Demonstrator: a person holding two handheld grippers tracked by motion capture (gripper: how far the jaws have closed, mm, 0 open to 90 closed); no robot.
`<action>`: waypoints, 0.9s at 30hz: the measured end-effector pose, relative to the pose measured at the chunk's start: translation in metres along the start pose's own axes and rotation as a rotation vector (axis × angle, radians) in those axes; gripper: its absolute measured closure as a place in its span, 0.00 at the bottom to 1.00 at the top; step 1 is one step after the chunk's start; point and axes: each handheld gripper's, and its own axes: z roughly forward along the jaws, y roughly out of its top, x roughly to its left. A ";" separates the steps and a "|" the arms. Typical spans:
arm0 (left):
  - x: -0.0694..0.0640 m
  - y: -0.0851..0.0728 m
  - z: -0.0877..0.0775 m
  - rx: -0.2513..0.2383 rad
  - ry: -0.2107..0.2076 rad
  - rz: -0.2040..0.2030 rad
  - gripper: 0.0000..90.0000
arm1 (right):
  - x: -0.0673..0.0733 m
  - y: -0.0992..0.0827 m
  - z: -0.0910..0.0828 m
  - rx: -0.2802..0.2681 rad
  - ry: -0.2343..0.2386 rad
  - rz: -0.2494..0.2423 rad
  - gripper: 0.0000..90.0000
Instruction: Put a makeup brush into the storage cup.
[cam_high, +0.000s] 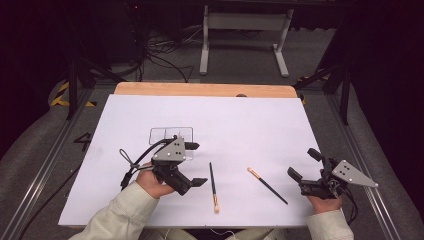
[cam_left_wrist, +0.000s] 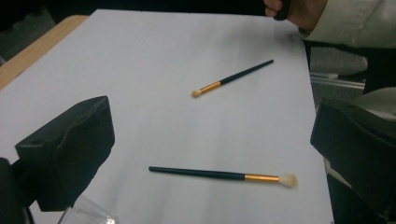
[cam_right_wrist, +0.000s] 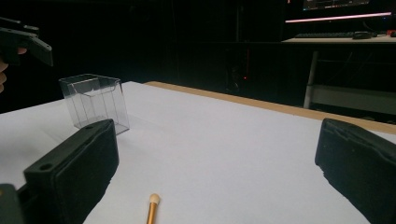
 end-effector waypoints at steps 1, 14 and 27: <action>0.000 0.001 0.001 0.011 0.000 0.006 0.01 | 0.000 0.000 -0.001 0.003 0.001 0.000 0.00; 0.005 0.011 0.028 0.210 -0.054 0.091 0.01 | 0.001 -0.001 -0.010 0.000 -0.011 0.012 0.00; 0.009 0.015 0.051 0.308 -0.127 0.109 0.01 | 0.001 -0.003 -0.016 0.008 -0.020 0.017 0.00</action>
